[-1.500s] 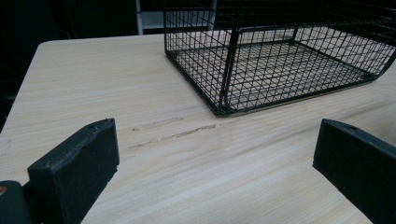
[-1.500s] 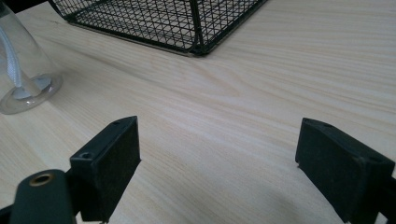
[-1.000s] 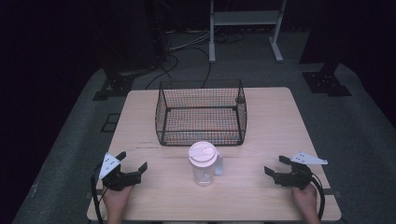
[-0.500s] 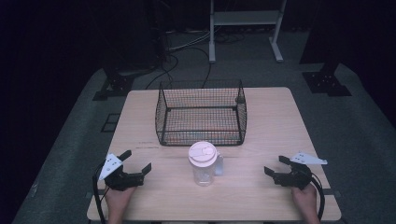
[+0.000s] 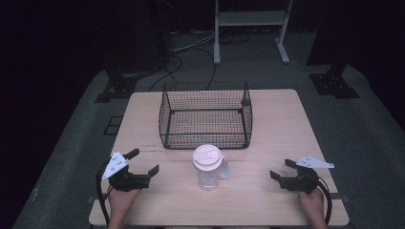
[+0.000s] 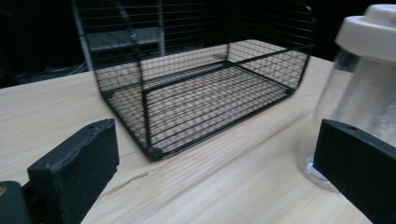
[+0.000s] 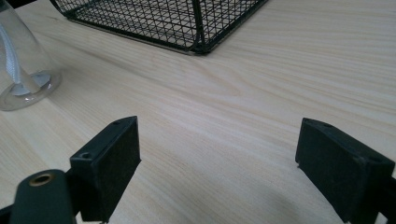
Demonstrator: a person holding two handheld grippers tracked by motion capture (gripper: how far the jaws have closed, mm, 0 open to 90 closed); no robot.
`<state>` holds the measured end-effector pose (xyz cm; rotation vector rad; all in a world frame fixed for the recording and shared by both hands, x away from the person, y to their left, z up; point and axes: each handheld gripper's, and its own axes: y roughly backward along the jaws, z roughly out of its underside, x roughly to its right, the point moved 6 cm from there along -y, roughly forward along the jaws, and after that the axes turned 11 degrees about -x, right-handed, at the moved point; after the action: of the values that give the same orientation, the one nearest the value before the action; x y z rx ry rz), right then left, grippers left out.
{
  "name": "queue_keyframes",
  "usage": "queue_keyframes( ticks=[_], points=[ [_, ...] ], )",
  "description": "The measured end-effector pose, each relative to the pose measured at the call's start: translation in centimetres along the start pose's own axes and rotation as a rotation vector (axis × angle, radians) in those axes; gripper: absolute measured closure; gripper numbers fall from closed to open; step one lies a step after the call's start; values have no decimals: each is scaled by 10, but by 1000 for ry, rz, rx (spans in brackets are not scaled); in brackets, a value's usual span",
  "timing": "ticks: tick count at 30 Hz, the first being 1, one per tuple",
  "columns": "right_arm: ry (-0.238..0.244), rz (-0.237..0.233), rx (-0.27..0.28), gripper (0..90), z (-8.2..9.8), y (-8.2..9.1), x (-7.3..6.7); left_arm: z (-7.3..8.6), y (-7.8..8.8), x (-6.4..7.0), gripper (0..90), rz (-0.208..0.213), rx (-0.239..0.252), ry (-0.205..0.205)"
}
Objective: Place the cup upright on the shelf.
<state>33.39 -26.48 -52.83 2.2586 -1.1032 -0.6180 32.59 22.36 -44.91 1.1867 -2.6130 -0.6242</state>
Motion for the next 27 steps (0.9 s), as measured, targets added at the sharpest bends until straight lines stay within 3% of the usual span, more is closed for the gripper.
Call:
queue_keyframes(
  ticks=[3, 4, 10, 12, 20, 27],
  points=[
    [0, 0, 0, 129, 0, 0, 0, -6, -1, 7, 0, 21, -13, -36],
    [-1, -1, -1, 129, 0, 0, 0, -6, -1, 7, 0, 21, -13, -36],
    [0, -2, -1, 129, 0, 0, 0, -20, -3, 20, 0, 10, -63, -136],
    [2, -3, -1, 129, 0, 0, 0, -21, -3, 22, 0, 14, -68, -148],
    [7, -6, 1, 129, 0, 0, -1, -38, 2, 34, 0, 97, -55, -176],
    [7, -9, 1, 129, 0, 0, -1, -49, 4, 50, 0, 168, -80, -222]
  ],
)
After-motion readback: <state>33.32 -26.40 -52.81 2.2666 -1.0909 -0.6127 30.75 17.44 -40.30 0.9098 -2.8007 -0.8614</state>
